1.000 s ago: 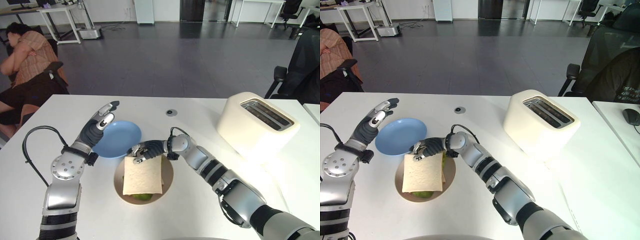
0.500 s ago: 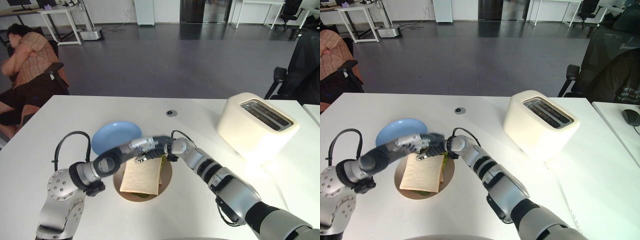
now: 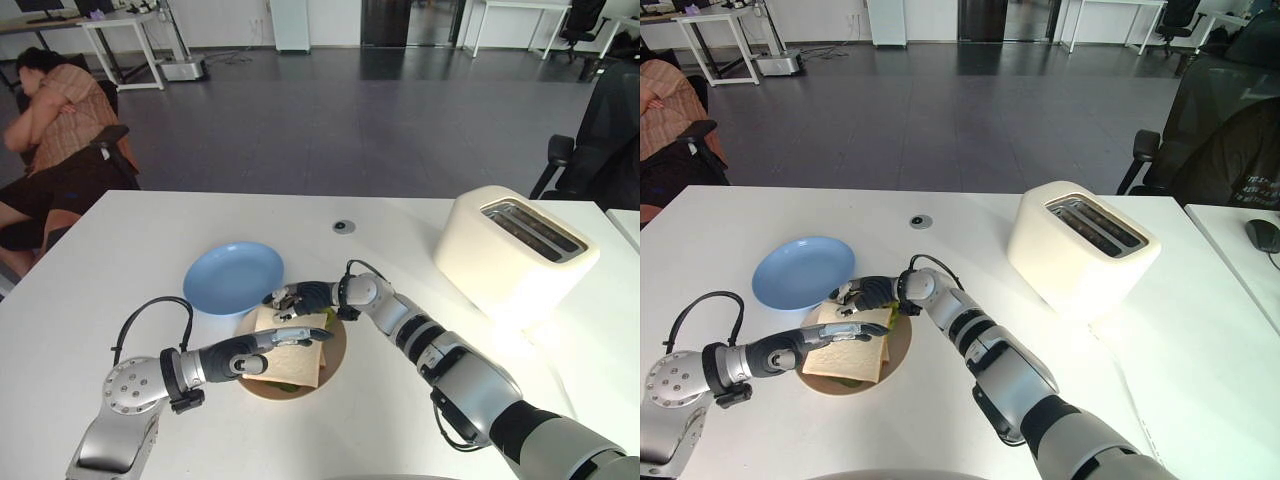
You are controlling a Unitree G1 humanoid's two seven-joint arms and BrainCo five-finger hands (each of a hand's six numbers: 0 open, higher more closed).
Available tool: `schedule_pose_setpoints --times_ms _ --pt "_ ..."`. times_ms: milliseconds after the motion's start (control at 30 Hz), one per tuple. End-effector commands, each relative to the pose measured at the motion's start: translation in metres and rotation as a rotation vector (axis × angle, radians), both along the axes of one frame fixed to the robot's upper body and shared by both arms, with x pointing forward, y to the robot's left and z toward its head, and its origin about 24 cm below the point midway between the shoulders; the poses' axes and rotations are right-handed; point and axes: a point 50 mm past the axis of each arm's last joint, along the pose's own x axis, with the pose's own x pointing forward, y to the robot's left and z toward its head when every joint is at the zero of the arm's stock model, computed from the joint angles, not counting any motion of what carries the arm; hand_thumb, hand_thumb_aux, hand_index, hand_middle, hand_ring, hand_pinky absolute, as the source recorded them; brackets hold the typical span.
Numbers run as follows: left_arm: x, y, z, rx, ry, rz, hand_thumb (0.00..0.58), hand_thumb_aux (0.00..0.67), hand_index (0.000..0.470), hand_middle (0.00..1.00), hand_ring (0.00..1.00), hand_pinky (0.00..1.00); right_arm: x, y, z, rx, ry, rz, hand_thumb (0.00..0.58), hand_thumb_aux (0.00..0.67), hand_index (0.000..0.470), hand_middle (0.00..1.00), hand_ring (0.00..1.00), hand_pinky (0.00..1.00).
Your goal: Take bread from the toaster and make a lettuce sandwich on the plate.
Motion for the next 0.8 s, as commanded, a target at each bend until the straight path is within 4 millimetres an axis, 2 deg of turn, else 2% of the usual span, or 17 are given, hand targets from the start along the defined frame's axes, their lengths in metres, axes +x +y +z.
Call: schedule_pose_setpoints --times_ms 33,133,233,300,500,533,567,800 --pt "0.005 -0.007 -0.013 0.034 -0.046 -0.004 0.0 0.0 0.0 0.0 0.0 0.0 -0.009 -0.001 -0.018 -0.062 0.069 0.008 0.58 0.67 0.47 0.0 0.0 0.0" --pt "0.004 -0.011 -0.03 0.108 -0.02 -0.036 0.0 0.0 0.0 0.0 0.0 0.0 -0.01 -0.001 -0.019 -0.065 0.074 0.012 0.58 0.67 0.47 0.0 0.0 0.0" --pt "-0.008 -0.008 -0.062 0.264 0.122 -0.103 0.0 0.0 0.0 0.0 0.0 0.0 -0.008 -0.002 -0.018 -0.062 0.078 0.009 0.58 0.67 0.47 0.0 0.0 0.0" --pt "-0.014 -0.002 -0.075 0.335 0.193 -0.118 0.0 0.0 0.0 0.0 0.0 0.0 -0.007 -0.002 -0.016 -0.055 0.079 0.006 0.58 0.67 0.47 0.0 0.0 0.0" --pt "-0.005 0.013 -0.086 0.415 0.175 -0.058 0.0 0.0 0.0 0.0 0.0 0.0 0.004 -0.004 0.003 -0.007 0.047 -0.016 0.58 0.67 0.47 0.0 0.0 0.0" --pt "-0.004 0.014 -0.088 0.398 0.175 -0.047 0.0 0.0 0.0 0.0 0.0 0.0 0.007 -0.005 0.011 0.006 0.033 -0.018 0.503 0.426 0.299 0.0 0.0 0.0" --pt "-0.003 0.015 -0.089 0.383 0.176 -0.039 0.0 0.0 0.0 0.0 0.0 0.0 0.012 -0.006 0.019 0.022 0.014 -0.024 0.0 0.0 0.0 0.0 0.0 0.0" --pt "0.001 0.018 -0.096 0.282 0.198 0.005 0.0 0.0 0.0 0.0 0.0 0.0 0.042 -0.022 0.104 0.223 -0.133 -0.113 0.0 0.0 0.0 0.0 0.0 0.0"
